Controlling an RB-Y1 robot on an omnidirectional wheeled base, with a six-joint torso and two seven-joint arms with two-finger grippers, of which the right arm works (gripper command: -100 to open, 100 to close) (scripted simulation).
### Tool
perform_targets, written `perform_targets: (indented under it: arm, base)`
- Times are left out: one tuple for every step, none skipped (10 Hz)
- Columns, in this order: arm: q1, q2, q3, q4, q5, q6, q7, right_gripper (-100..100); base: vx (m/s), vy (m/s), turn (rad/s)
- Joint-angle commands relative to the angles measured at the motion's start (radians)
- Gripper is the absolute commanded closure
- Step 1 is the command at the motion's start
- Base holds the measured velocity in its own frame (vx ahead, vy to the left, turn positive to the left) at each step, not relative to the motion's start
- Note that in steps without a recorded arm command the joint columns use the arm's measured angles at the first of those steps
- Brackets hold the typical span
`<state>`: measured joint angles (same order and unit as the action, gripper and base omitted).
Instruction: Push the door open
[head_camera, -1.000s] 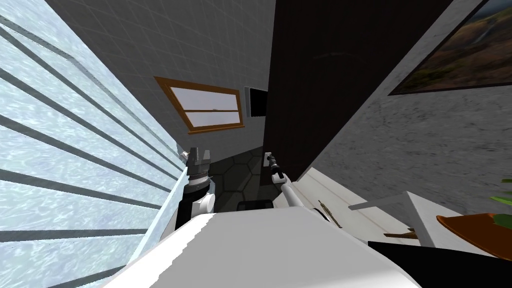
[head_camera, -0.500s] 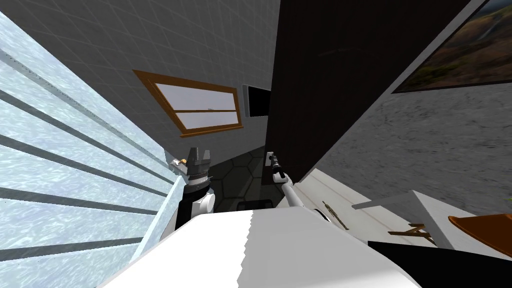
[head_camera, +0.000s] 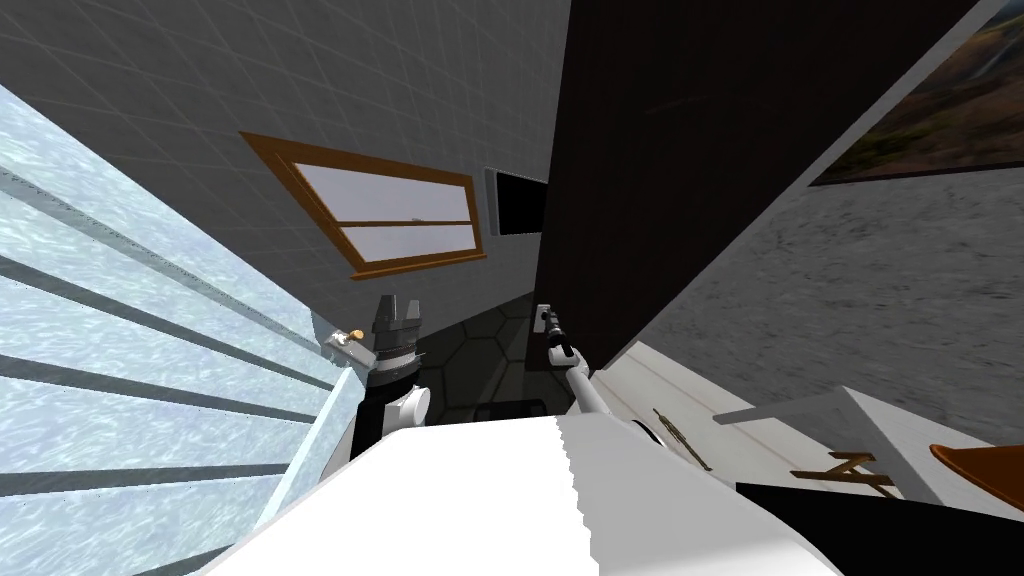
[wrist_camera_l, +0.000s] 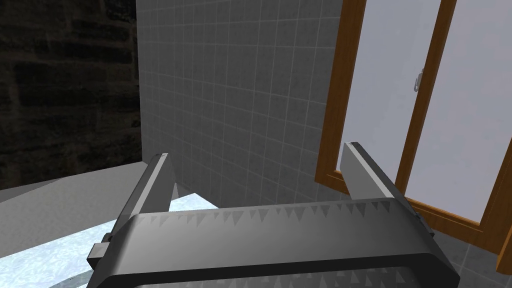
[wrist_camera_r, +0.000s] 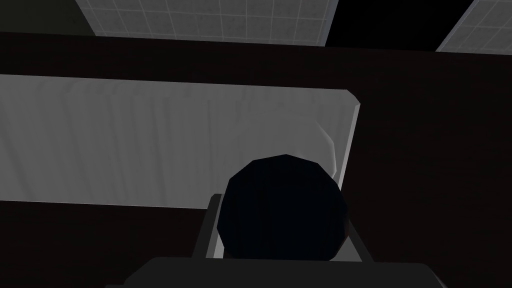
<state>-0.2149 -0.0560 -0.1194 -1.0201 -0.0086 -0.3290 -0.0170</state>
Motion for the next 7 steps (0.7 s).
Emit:
perform_targets:
  arm:
    - [-0.006, -0.004, -0.021, -0.002, -0.003, -0.005, 0.008, 100]
    - [-0.007, -0.005, -0.027, -0.001, -0.004, -0.005, 0.01, 100]
    - [-0.007, -0.007, -0.04, 0.0, -0.006, -0.005, 0.013, 100]
    - [-0.008, -0.008, -0.053, 0.001, -0.009, -0.006, 0.016, 100]
    - [-0.008, -0.009, -0.066, 0.002, -0.012, -0.006, 0.019, 100]
    - [-0.009, -0.008, -0.078, 0.003, -0.014, -0.006, 0.021, 100]
    - [-0.009, -0.007, -0.084, 0.003, -0.015, -0.006, 0.023, 100]
  base:
    - [0.193, 0.092, -0.063]
    - [0.177, 0.094, -0.045]
    - [0.165, 0.111, -0.069]
    - [0.171, 0.135, -0.074]
    - [0.179, 0.126, -0.086]
    - [0.17, 0.11, -0.086]
    - [0.157, 0.112, -0.063]
